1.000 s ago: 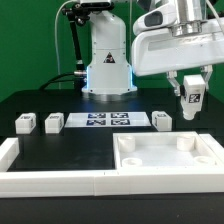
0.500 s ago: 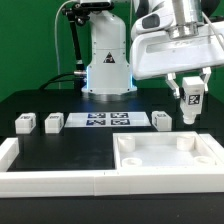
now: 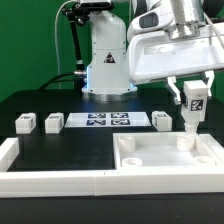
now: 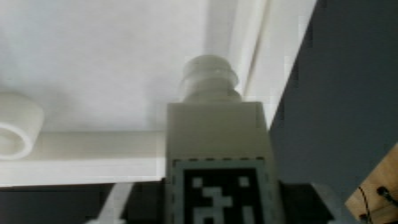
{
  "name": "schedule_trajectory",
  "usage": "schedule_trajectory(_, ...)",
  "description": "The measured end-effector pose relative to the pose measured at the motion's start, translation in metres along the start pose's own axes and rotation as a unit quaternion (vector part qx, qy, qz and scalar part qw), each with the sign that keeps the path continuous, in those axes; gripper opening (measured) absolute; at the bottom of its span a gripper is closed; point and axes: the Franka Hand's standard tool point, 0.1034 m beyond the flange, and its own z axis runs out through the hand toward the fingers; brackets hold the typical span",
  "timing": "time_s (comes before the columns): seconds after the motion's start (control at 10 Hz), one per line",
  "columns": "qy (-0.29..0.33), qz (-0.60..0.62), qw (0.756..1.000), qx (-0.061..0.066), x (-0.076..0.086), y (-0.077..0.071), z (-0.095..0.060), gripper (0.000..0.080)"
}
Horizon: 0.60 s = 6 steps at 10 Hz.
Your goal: Assemble square table
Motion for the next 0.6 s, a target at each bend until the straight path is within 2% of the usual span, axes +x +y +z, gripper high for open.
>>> schedule_trajectory(0.4, -0.001, -0.004, 1.0, 0.0, 0.0, 0.001, 0.002, 0.0287)
schedule_trajectory(0.6, 0.01, -0.011, 1.0, 0.001, 0.021, 0.004, 0.012, 0.0287)
